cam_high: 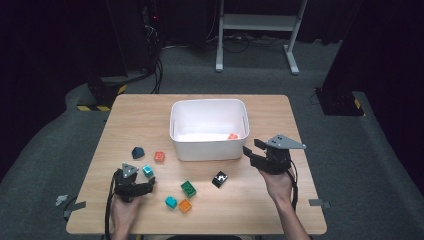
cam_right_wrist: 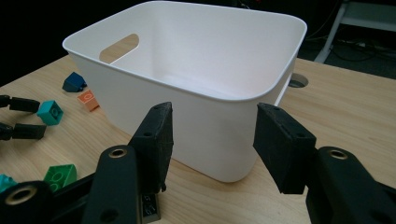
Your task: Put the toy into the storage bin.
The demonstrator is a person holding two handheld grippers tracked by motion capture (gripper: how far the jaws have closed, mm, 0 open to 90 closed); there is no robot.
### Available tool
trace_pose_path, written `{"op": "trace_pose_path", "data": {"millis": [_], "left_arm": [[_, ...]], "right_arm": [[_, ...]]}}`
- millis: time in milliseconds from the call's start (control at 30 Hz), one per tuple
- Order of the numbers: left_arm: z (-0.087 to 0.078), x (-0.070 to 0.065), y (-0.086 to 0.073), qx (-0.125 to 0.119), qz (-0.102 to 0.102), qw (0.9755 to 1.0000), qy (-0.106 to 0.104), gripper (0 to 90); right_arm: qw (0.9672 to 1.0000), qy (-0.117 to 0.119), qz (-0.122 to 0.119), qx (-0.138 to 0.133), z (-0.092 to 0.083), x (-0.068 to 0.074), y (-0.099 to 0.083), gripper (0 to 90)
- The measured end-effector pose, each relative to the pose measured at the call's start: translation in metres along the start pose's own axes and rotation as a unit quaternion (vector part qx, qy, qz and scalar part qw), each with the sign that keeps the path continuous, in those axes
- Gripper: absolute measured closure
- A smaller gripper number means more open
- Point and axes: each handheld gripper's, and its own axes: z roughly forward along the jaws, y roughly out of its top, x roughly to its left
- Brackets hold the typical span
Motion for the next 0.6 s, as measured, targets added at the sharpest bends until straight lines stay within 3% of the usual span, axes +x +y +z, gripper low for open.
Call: {"op": "trace_pose_path", "data": {"millis": [433,600], "left_arm": [[0.000,0.000,0.000,0.000,0.000,1.0000,0.000,13.4],[0.000,0.000,0.000,0.000,0.000,1.0000,0.000,13.4]], "right_arm": [[0.9986,0.001,0.049,0.017,0.004,-0.010,-0.040,43.0],[0.9980,-0.012,0.052,0.033,0.008,-0.012,-0.057,41.9]]}}
